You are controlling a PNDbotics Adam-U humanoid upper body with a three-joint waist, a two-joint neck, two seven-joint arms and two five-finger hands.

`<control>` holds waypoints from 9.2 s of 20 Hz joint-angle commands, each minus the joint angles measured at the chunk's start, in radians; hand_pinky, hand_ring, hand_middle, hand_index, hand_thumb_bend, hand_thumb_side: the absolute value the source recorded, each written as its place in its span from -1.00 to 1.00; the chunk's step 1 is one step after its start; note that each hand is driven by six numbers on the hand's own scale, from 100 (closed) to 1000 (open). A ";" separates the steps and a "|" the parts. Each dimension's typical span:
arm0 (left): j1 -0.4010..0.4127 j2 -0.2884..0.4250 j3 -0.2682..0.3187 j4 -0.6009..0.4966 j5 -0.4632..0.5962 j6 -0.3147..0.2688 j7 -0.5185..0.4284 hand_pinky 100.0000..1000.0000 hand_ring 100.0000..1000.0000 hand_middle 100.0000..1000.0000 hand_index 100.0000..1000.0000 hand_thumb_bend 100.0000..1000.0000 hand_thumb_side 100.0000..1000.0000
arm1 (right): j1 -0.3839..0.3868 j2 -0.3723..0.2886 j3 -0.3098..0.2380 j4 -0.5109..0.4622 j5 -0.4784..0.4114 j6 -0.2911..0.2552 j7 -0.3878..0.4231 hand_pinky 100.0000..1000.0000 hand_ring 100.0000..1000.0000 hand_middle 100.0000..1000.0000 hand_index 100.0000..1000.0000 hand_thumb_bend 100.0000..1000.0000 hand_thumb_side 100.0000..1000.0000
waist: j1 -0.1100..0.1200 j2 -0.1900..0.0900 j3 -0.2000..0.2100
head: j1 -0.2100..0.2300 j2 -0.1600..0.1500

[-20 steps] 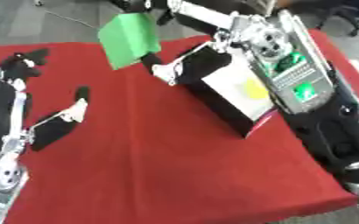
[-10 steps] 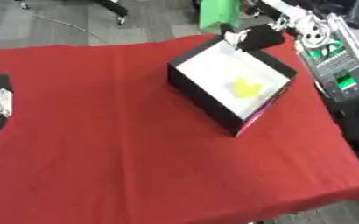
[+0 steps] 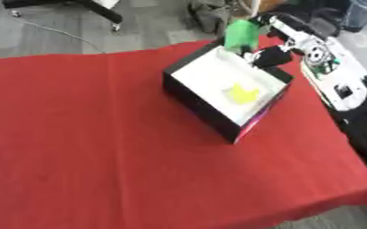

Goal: Pick up the objects with one hand, pass them to the other hand, and then place them into the box on the other side of the table.

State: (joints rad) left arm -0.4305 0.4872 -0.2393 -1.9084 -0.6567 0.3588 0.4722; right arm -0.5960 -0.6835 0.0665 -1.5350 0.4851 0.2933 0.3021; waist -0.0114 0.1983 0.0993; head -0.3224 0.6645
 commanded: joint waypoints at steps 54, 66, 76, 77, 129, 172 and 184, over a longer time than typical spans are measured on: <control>-0.573 0.204 0.119 0.972 -0.046 0.197 -1.066 0.70 0.64 0.54 0.71 -0.15 -0.90 | 0.051 -0.010 -0.033 -0.267 -0.360 -0.077 -0.187 1.00 1.00 0.54 0.86 -1.00 0.01 | 0.006 0.001 -0.003 | 0.278 -0.032; -0.608 0.158 0.137 1.046 -0.173 0.180 -1.121 0.72 0.65 0.51 0.70 -0.39 -1.00 | 0.038 0.001 -0.024 -0.264 -0.347 -0.073 -0.196 1.00 1.00 0.52 0.83 -1.00 -0.01 | -0.010 0.030 -0.014 | 0.268 -0.061; -0.619 0.134 0.118 1.075 -0.290 0.147 -1.138 0.76 0.69 0.55 0.67 -0.29 -1.00 | 0.032 0.008 -0.014 -0.262 -0.339 -0.071 -0.192 1.00 1.00 0.50 0.82 -1.00 0.00 | -0.011 0.043 -0.020 | 0.280 -0.063; -0.620 0.131 0.118 1.079 -0.312 0.149 -1.137 0.76 0.70 0.55 0.69 -0.27 -1.00 | 0.033 0.009 -0.014 -0.262 -0.338 -0.070 -0.193 1.00 1.00 0.50 0.82 -1.00 0.00 | -0.011 0.044 -0.021 | 0.281 -0.063; -0.399 0.162 -0.076 0.367 -0.048 0.015 -0.725 -0.06 -0.23 -0.38 -0.34 -1.00 -0.46 | -0.048 0.008 0.064 -0.461 -0.374 -0.154 -0.104 1.00 1.00 0.60 0.82 -1.00 -0.58 | -0.003 -0.011 -0.019 | 0.161 -0.005; -0.206 -0.046 -0.247 0.043 -0.156 -0.082 -0.458 -0.10 -0.31 -0.49 -0.34 -1.00 -0.38 | -0.301 0.196 0.295 -0.465 0.096 -0.372 0.186 0.74 1.00 0.73 0.86 -0.58 -1.00 | -0.011 -0.014 -0.014 | 0.077 0.014; -0.222 -0.057 -0.270 0.018 -0.205 -0.155 -0.480 -0.08 -0.28 -0.48 -0.34 -1.00 -0.46 | -0.329 0.206 0.353 -0.374 0.110 -0.414 0.305 0.79 1.00 0.72 0.85 -0.67 -1.00 | -0.017 -0.014 -0.005 | 0.062 0.016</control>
State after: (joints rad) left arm -0.6345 0.4316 -0.5111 -1.8675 -0.8543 0.2140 -0.0075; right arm -0.9050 -0.4705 0.4230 -1.9204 0.5883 -0.1155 0.5977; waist -0.0307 0.2044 0.0934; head -0.2558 0.6837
